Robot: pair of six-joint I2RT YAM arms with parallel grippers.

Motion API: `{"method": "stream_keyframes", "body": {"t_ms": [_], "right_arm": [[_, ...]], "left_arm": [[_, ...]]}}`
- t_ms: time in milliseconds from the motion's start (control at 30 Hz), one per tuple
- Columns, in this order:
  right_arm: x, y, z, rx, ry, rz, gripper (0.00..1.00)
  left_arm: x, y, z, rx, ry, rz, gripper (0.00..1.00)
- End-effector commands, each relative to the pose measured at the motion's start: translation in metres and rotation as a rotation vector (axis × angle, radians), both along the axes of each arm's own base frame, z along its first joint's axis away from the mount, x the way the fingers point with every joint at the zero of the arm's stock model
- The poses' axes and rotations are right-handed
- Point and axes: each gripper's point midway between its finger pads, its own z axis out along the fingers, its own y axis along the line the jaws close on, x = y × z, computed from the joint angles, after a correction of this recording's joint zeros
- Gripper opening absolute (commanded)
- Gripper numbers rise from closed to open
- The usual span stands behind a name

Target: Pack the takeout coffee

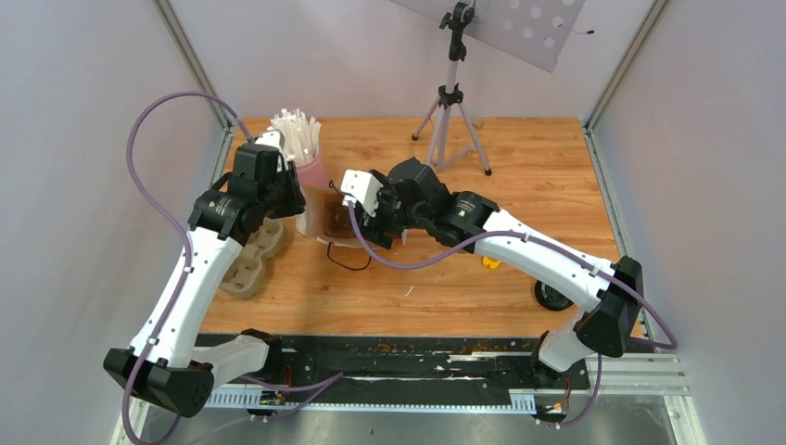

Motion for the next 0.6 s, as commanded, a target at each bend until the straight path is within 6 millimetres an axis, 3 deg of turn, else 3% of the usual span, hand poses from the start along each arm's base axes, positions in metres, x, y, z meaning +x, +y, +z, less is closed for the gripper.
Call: {"method": "stream_keyframes", "body": {"t_ms": [0,233,433,567], "right_arm": [[-0.008,-0.009,0.018,0.025,-0.040,0.016,0.73],[-0.015,-0.029,0.020,-0.018,-0.074,0.026,0.74],[-0.034,-0.051,0.015,-0.105,-0.064,0.095,0.73],[-0.043,-0.054,0.020,-0.136,-0.100,0.164,0.72]], "left_arm": [[0.019,-0.003,0.008,0.015,-0.074,-0.044,0.37],[0.013,-0.031,0.005,-0.073,-0.064,-0.192,0.01],[-0.013,-0.067,-0.001,-0.231,-0.012,-0.363,0.00],[-0.028,-0.082,0.005,-0.284,-0.013,-0.450,0.00]]}}
